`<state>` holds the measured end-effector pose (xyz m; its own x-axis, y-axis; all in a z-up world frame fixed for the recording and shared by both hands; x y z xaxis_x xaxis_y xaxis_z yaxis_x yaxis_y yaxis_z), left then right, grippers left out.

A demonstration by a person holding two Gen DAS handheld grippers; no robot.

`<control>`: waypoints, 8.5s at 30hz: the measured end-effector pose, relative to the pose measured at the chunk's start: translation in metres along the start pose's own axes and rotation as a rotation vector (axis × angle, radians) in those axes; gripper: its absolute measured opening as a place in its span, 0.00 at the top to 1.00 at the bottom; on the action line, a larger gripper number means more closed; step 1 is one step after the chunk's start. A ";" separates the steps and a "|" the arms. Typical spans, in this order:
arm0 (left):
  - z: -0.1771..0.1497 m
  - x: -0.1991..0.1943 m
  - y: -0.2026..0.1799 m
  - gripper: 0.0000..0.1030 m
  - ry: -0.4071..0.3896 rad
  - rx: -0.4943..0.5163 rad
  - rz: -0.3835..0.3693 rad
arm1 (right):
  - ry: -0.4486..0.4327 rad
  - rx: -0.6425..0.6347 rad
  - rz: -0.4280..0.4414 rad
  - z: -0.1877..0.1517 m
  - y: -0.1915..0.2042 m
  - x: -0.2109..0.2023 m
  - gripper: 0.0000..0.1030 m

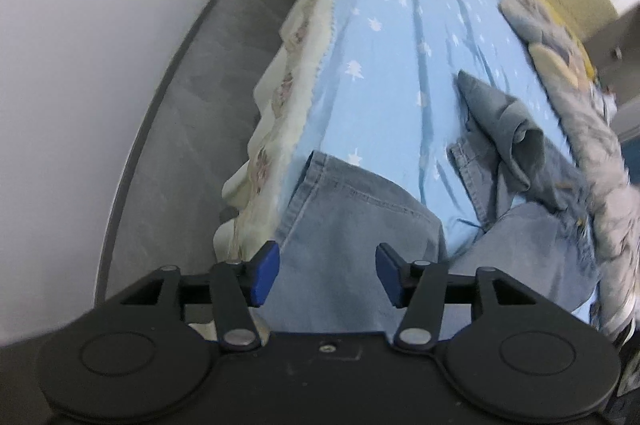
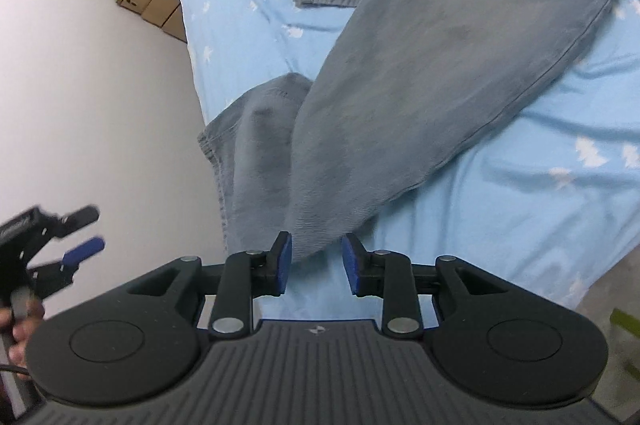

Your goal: Fold clothes

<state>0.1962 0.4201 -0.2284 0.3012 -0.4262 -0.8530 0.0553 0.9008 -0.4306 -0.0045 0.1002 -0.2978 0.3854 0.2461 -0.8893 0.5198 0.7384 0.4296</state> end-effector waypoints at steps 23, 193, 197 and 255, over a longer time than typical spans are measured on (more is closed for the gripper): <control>0.087 0.213 0.053 0.88 0.353 0.276 -0.226 | -0.053 0.566 -0.217 -0.050 0.055 0.111 0.47; 0.030 0.025 -0.146 0.37 0.308 0.999 -0.477 | -0.626 0.292 -0.484 -0.042 0.111 -0.064 0.57; -0.002 0.017 -0.155 0.36 0.298 0.986 -0.472 | -0.636 0.262 -0.460 -0.058 0.095 -0.082 0.57; -0.206 0.006 -0.129 0.24 -0.344 -1.108 0.135 | -0.200 0.229 -0.187 0.302 -0.382 -0.112 0.34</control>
<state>-0.0053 0.2842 -0.2385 0.4929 -0.1346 -0.8596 -0.8067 0.2994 -0.5095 -0.0163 -0.3989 -0.3156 0.3973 -0.0240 -0.9174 0.7442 0.5933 0.3068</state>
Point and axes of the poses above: each gripper's, at about its wrist camera, not at the fingertips, and x roughly the way its jaws point, y to its left, z to its top, the point moved 2 cm from there along x, roughly the way its jaws point, and after that the axes turned 6 degrees about -z, right-handed, at the moved point
